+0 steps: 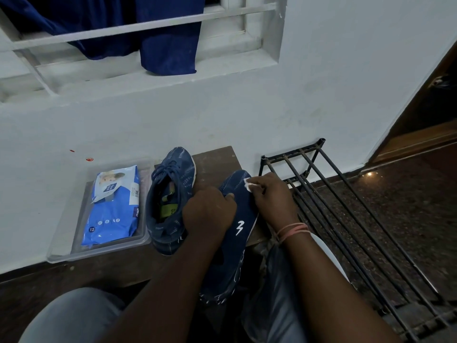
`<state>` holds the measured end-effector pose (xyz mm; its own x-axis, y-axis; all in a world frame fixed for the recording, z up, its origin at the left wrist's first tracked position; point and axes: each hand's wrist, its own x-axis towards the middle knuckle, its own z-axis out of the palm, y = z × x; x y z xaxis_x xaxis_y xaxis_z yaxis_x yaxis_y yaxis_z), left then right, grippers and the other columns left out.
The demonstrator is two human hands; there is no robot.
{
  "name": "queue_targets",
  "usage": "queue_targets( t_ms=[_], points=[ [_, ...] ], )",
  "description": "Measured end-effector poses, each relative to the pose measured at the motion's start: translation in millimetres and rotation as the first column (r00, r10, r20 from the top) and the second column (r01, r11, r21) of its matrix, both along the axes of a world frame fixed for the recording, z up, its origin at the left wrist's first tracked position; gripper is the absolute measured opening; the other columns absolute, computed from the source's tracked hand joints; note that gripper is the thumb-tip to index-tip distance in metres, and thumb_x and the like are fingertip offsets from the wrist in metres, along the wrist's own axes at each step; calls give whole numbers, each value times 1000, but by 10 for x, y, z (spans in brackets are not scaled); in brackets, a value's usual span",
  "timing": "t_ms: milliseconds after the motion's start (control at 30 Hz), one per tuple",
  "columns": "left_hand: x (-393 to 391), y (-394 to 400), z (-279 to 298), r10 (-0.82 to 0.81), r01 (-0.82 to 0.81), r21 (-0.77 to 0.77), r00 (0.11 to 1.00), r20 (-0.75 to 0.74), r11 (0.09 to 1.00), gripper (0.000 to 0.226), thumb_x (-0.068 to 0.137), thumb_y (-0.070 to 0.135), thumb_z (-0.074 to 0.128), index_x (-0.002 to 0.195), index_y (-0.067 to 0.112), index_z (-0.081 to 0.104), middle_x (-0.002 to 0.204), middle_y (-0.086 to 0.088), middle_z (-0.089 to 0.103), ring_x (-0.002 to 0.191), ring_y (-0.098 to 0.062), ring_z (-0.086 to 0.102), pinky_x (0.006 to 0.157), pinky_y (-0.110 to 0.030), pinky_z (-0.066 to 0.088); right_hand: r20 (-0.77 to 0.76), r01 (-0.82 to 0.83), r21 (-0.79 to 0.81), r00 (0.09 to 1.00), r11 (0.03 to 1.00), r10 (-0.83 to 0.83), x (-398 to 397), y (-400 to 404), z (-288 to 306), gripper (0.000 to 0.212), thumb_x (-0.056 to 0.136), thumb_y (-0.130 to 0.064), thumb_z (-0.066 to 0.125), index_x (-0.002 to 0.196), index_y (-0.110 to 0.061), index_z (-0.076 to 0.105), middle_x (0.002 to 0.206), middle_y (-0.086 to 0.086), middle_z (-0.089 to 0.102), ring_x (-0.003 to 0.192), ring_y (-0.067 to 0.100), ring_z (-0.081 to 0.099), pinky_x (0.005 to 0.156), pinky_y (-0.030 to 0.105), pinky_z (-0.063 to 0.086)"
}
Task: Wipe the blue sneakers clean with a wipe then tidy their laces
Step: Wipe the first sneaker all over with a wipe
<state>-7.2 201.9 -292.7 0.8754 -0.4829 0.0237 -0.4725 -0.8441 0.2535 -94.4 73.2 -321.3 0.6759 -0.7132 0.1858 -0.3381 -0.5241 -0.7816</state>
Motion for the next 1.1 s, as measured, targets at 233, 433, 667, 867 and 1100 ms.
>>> queue_targets(
  t_ms=[233,433,667,867,1100],
  points=[
    [4,7,-6,-5,5,13,1000,8,1000,50,95,59,49,100,16,75,95,-6,74,88,-30,71,65,-30,43,-178,53,-130,981,990,-76,9,75,109,18,94,-20,61,101,-26,76,100,-3,63,87,17,64,74,32,52],
    [-2,-2,2,-4,4,6,1000,11,1000,49,95,57,50,97,15,74,95,-7,74,88,-31,71,65,-29,41,-279,-109,-50,956,993,91,-135,44,145,13,91,-28,66,88,-28,79,93,-8,71,83,10,65,73,29,52],
    [-12,13,27,-6,6,1,1000,-15,1000,47,96,56,51,92,15,73,90,-6,72,85,-30,70,64,-30,41,-189,-186,45,963,981,191,-90,108,167,14,90,-20,70,79,-21,79,85,-5,74,75,6,65,72,29,54],
    [49,8,165,-1,-2,-15,980,-198,1000,50,94,59,51,104,13,70,96,-4,67,97,-34,68,72,-33,41,-14,44,308,999,950,-41,-363,41,46,9,84,-21,77,77,-16,79,76,-6,76,75,7,71,71,27,56],
    [66,151,468,-54,27,-106,964,-259,994,43,95,51,51,78,15,67,85,-5,70,82,-29,67,74,-35,52,52,204,468,965,860,-257,-469,15,78,15,85,-7,72,73,-15,74,71,-5,72,67,6,64,60,15,49]
  ],
)
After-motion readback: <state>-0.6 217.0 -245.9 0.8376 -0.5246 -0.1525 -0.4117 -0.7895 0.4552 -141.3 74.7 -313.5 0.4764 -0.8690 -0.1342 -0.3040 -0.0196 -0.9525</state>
